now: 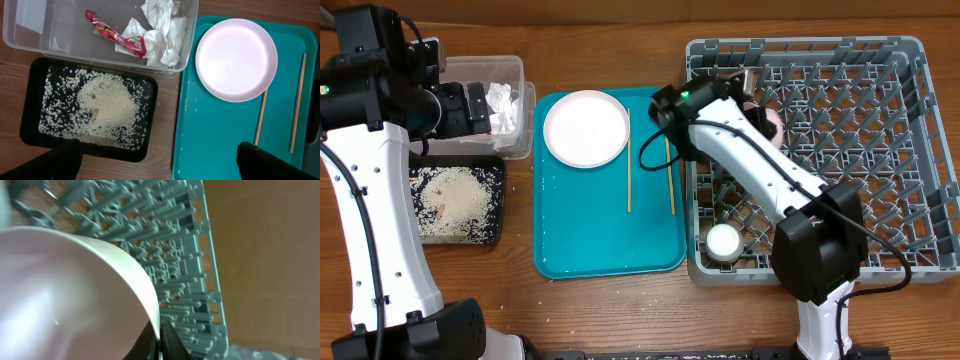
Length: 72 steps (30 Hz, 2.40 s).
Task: Sort waste into correct bins and load items into the dishwasher
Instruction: 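Stand the small plate upright in the rack's back row and release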
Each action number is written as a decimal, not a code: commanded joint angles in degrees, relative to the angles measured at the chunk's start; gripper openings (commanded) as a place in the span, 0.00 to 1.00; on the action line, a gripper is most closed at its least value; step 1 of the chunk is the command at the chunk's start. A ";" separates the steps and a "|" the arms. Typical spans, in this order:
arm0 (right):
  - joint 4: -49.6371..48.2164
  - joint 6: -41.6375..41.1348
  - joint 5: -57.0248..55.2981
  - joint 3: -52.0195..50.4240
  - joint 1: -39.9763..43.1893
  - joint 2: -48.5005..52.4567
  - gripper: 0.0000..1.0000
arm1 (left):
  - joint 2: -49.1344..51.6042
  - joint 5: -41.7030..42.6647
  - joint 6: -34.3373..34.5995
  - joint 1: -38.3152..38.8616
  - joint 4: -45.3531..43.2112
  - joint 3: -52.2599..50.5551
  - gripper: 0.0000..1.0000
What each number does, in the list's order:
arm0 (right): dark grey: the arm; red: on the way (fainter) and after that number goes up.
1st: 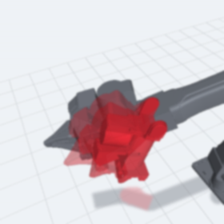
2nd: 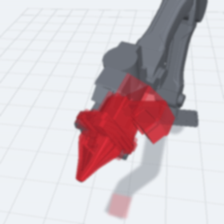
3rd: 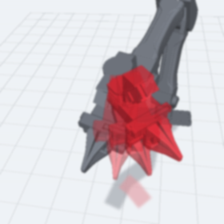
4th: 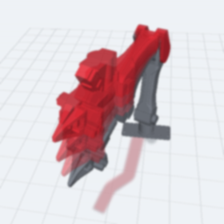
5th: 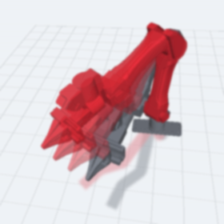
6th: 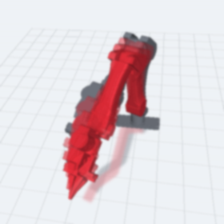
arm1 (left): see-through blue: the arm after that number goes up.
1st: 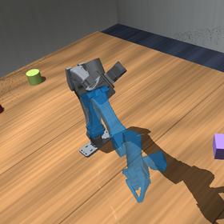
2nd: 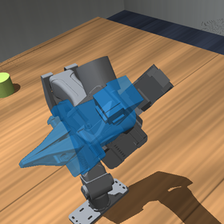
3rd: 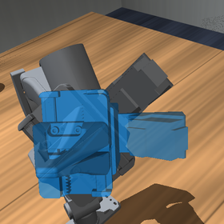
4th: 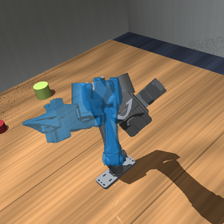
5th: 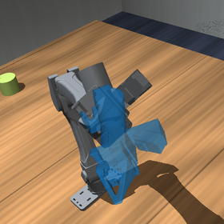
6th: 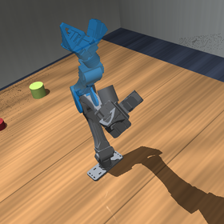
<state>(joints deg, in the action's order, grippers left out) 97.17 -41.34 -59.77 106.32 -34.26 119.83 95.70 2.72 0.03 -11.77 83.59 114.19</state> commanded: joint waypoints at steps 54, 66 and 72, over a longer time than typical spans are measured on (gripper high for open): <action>-17.35 -4.09 -21.22 -24.35 -3.74 -14.05 0.04 | -0.24 -0.20 0.35 0.13 0.00 1.01 1.00; -20.02 -4.09 -13.03 -24.37 -5.99 -14.05 0.04 | -0.24 -0.20 0.35 0.15 0.00 1.01 1.00; -20.61 -4.13 -9.20 -24.65 -6.27 -13.94 0.04 | -0.24 -0.20 0.35 0.15 0.00 1.01 1.00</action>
<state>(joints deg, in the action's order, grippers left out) 76.97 -44.62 -70.78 82.15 -40.45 105.75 95.70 2.72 0.03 -11.73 83.59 114.19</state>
